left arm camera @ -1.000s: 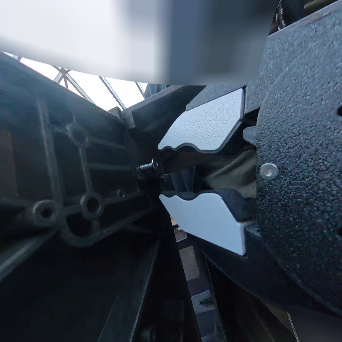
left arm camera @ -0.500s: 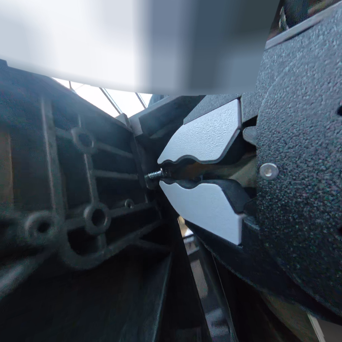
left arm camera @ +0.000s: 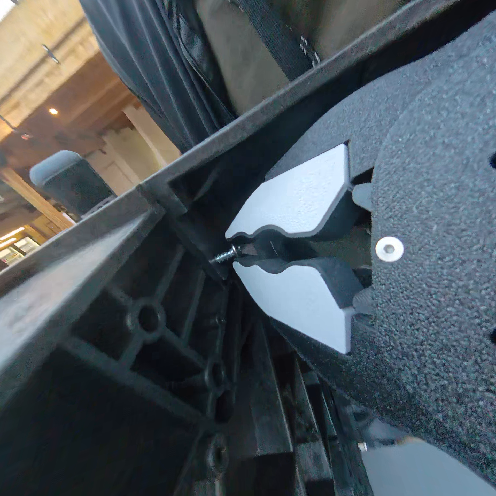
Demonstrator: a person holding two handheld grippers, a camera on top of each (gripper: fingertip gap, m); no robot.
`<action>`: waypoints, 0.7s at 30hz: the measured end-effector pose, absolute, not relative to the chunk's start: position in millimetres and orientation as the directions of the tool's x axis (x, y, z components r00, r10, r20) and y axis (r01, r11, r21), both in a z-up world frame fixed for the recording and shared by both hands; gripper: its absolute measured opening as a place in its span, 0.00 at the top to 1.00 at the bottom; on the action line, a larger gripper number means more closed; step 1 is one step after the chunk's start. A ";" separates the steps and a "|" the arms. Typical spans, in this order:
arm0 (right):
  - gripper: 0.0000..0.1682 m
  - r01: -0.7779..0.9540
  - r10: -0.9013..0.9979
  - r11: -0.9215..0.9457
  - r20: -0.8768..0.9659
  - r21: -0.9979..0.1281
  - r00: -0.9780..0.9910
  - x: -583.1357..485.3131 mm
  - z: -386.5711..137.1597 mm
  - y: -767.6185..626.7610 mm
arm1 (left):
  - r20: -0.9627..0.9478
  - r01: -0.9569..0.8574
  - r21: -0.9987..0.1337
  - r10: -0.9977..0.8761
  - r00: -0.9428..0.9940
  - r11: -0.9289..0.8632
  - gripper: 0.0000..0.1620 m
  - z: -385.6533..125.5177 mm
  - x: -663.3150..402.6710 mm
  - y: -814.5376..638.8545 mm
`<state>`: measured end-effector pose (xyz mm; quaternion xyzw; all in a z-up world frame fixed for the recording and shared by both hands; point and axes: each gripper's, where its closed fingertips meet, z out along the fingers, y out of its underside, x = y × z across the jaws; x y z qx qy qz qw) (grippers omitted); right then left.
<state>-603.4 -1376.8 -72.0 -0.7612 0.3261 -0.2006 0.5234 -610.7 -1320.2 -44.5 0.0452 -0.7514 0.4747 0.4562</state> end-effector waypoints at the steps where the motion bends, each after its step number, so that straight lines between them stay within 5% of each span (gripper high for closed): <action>1: 0.48 -0.286 -0.706 -0.240 -0.035 -0.928 0.707 -603.3 -72.0 -1376.9 | 0.701 -0.470 -0.696 0.372 -0.609 0.542 0.94 -45.4 -610.5 -1320.2; 11: 0.48 -0.281 -0.706 -0.244 -0.028 -0.928 0.708 -603.1 -72.1 -1377.0 | 0.256 -0.031 -0.892 0.446 -0.858 0.452 0.94 -52.8 -604.3 -1321.4; 14: 0.47 -0.281 -0.706 -0.248 -0.026 -0.927 0.708 -603.3 -72.3 -1376.8 | 0.377 -0.154 -0.878 0.457 -0.805 0.454 0.94 -49.9 -606.0 -1321.5; 17: 0.47 -0.282 -0.706 -0.249 -0.025 -0.927 0.708 -603.2 -72.3 -1376.9 | 0.649 -0.395 -0.744 0.441 -0.620 0.539 0.90 -46.2 -610.2 -1318.4; 21: 0.47 -0.283 -0.706 -0.252 -0.024 -0.925 0.708 -603.3 -72.6 -1377.0 | 0.902 -0.645 -0.429 0.335 -0.271 0.633 0.83 -44.5 -609.2 -1311.4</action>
